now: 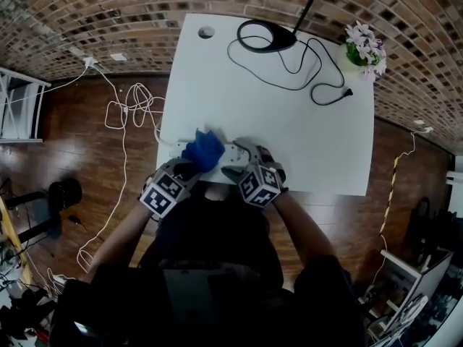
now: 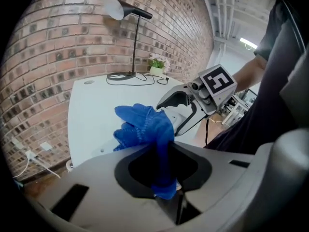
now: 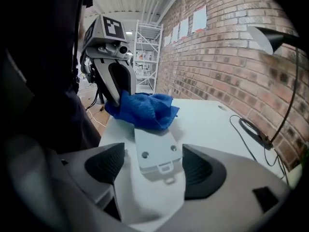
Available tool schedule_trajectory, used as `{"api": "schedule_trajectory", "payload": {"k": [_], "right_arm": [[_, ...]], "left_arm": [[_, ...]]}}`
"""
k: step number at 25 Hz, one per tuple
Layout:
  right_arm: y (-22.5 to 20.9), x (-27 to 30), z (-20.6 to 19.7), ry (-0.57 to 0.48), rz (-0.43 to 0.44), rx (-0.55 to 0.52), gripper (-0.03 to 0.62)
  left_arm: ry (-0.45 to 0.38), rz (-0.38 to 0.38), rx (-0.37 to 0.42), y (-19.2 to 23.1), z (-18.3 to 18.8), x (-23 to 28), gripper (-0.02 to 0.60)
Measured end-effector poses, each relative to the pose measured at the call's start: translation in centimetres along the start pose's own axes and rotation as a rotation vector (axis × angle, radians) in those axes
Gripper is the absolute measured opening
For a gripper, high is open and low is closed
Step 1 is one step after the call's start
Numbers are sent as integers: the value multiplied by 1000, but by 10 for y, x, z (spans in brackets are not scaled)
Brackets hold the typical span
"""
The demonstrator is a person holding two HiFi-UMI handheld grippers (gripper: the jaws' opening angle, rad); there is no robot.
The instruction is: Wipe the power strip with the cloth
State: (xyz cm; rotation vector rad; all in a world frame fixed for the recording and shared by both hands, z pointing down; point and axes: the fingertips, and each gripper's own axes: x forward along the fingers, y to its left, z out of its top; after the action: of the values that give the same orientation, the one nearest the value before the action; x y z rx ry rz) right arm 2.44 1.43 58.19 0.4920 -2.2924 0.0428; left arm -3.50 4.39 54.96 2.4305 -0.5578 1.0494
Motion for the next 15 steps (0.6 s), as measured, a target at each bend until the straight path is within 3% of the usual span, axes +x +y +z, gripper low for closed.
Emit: {"api": "schedule_trajectory", "payload": {"k": [4,7,10,15], "right_arm": [[-2,5,0,-16,40,31,383],[4,6,-1,-27,88,57,335],[5,6,-2,-40,89,69,318],[6,7,-1,-31,117,100,321]], "left_arm": [[-36,-11,-51,2,9,-6,84],[-63,-11,-93,5,15,-15,95],[-46,-20,-87,2,12,-17,136],[-16,18,-83,6,5,-10,110]]}}
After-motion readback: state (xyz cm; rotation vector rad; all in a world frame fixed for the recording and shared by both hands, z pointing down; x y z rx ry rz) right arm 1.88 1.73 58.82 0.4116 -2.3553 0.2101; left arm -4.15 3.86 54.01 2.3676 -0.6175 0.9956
